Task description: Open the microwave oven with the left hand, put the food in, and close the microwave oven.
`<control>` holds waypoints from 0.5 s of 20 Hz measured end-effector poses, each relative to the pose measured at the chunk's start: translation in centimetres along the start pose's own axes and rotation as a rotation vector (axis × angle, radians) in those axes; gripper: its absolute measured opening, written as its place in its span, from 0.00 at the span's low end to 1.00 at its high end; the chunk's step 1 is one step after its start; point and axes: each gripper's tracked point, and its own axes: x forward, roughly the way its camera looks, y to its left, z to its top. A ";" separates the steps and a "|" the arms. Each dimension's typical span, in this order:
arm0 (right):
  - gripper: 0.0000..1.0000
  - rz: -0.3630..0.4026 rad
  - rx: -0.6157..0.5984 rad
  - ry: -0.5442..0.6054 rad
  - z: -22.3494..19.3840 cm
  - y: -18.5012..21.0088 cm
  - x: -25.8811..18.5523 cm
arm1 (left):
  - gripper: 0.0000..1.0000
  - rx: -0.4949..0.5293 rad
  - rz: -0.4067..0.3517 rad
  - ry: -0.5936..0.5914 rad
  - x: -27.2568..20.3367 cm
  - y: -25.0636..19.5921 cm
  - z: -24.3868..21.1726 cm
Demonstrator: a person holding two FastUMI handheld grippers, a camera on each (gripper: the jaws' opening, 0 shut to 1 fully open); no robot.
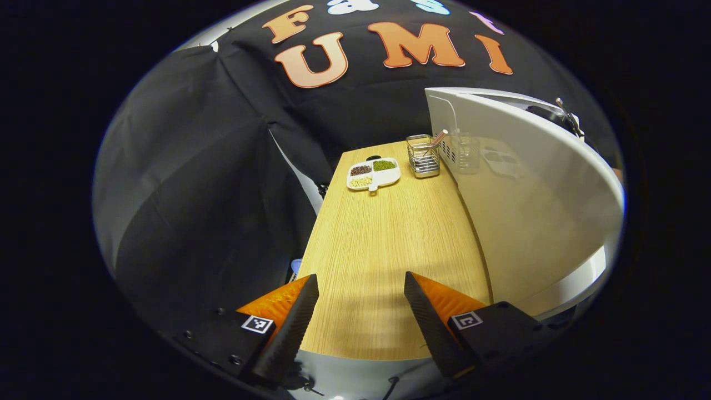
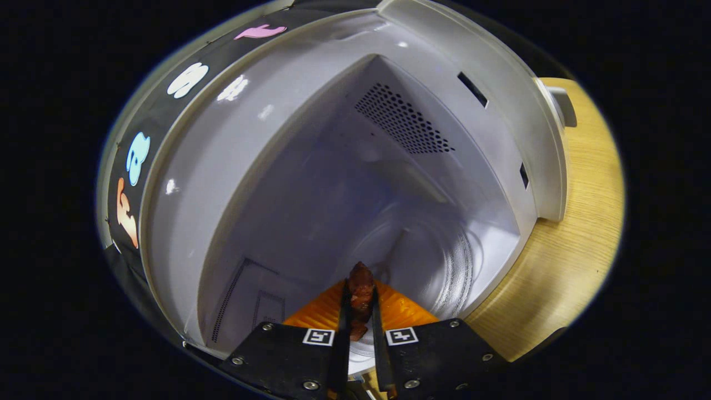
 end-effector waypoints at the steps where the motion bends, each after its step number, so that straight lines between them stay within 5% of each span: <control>1: 0.23 -0.039 -0.017 0.013 -0.4 -0.9 0.2 | 1.00 -0.004 -0.002 0.001 0.0 -0.1 0.0; 4: 0.51 -0.112 -0.091 0.046 -0.7 -2.6 0.0 | 1.00 -0.004 -0.004 -0.010 0.0 -0.2 0.4; 5: 0.63 -0.118 -0.134 0.044 -0.5 -3.1 0.1 | 0.92 -0.006 -0.009 -0.015 0.1 -0.5 0.6; 10: 0.89 -0.117 -0.376 0.043 1.1 -4.1 0.3 | 1.00 -0.003 -0.028 -0.048 0.1 -2.1 1.5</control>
